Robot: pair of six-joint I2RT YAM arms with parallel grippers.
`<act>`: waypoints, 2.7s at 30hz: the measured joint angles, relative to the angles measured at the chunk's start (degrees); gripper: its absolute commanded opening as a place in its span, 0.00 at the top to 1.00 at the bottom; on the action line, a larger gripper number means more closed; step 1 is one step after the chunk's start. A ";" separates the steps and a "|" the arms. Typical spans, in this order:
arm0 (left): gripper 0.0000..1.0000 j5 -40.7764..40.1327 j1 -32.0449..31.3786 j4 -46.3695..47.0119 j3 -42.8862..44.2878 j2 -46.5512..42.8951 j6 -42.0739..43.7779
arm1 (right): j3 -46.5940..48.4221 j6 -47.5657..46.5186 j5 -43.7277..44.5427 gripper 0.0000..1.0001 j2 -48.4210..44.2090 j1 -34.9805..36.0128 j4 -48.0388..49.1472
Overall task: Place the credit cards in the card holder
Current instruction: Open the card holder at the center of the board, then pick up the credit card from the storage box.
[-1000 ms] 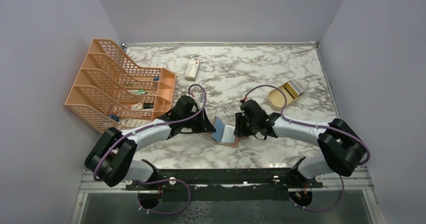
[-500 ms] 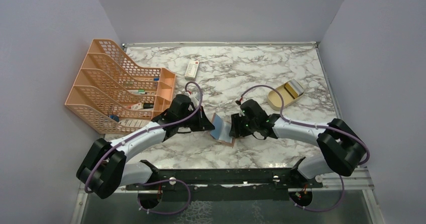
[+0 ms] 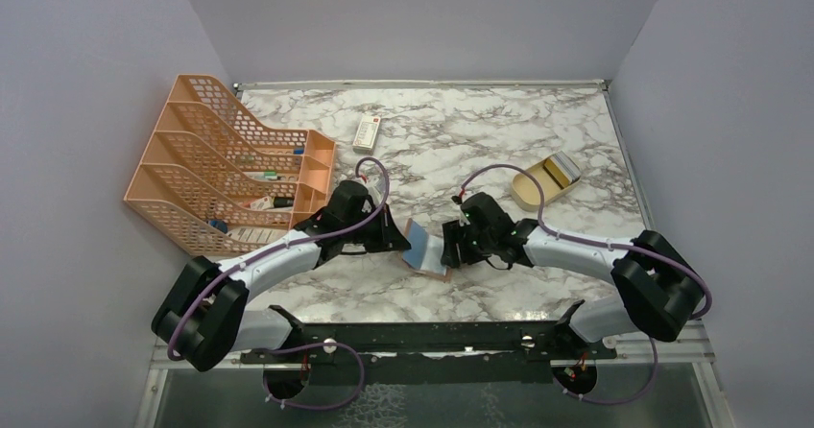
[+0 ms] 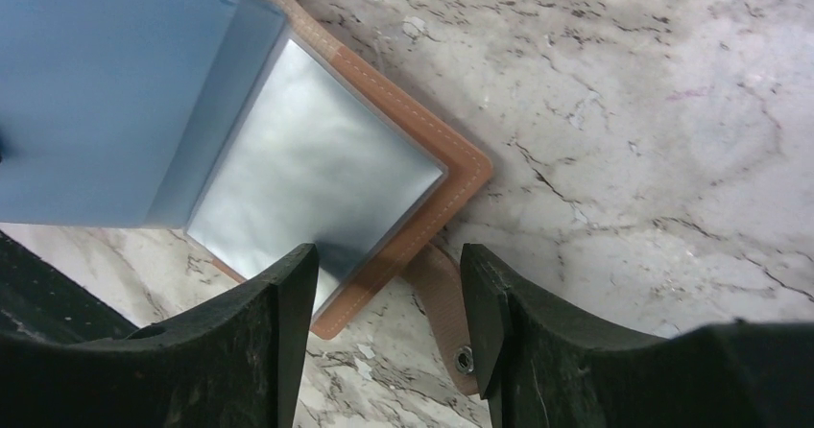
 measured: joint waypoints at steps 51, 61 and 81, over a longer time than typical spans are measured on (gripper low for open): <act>1.00 -1.70 0.33 -25.70 11.87 -2.23 27.06 | 36.26 -31.12 28.68 0.54 19.58 -33.79 -10.95; 1.00 -1.44 0.33 -26.01 11.87 -3.89 27.41 | 36.13 -36.37 36.96 0.49 23.71 -33.88 -13.11; 1.00 -1.44 0.33 -26.32 11.87 -5.20 27.41 | 35.21 -40.28 46.23 0.55 27.69 -33.97 -12.09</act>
